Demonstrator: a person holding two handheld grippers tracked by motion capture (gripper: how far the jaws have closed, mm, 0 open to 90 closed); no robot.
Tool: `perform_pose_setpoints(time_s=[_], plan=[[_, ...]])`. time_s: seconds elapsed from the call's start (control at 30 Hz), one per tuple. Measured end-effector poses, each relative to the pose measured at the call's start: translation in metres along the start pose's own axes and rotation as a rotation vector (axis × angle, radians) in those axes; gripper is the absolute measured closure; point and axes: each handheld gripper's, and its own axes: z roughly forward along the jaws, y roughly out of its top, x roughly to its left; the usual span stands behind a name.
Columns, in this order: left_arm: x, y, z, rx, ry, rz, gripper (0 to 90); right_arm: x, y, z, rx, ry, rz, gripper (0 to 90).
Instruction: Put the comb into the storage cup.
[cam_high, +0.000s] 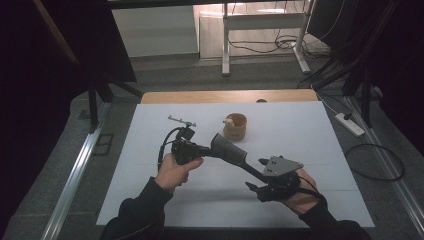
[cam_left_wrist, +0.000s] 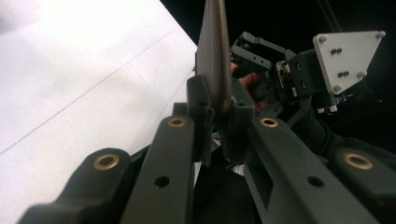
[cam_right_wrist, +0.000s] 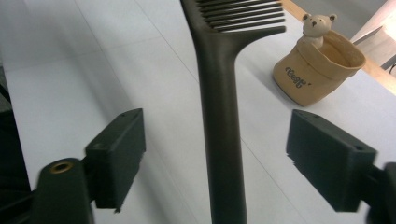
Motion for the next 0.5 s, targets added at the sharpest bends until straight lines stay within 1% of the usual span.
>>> perform_pose_setpoints(time_s=[0.2,0.27,0.37,0.5], plan=[[-0.002,0.001,-0.002,0.003,0.018,0.023,83.2,-0.007,-0.002,0.002,0.012,0.036,0.053,5.0],[-0.003,0.001,-0.003,0.003,0.024,0.029,83.2,-0.009,-0.003,0.002,0.029,0.044,0.074,0.0],[-0.004,0.002,-0.005,0.002,0.036,0.035,83.2,-0.01,-0.004,0.002,0.022,0.044,0.09,0.0],[-0.004,0.003,-0.008,0.002,0.055,0.049,83.2,-0.012,-0.006,0.0,0.027,0.04,0.108,0.0]])
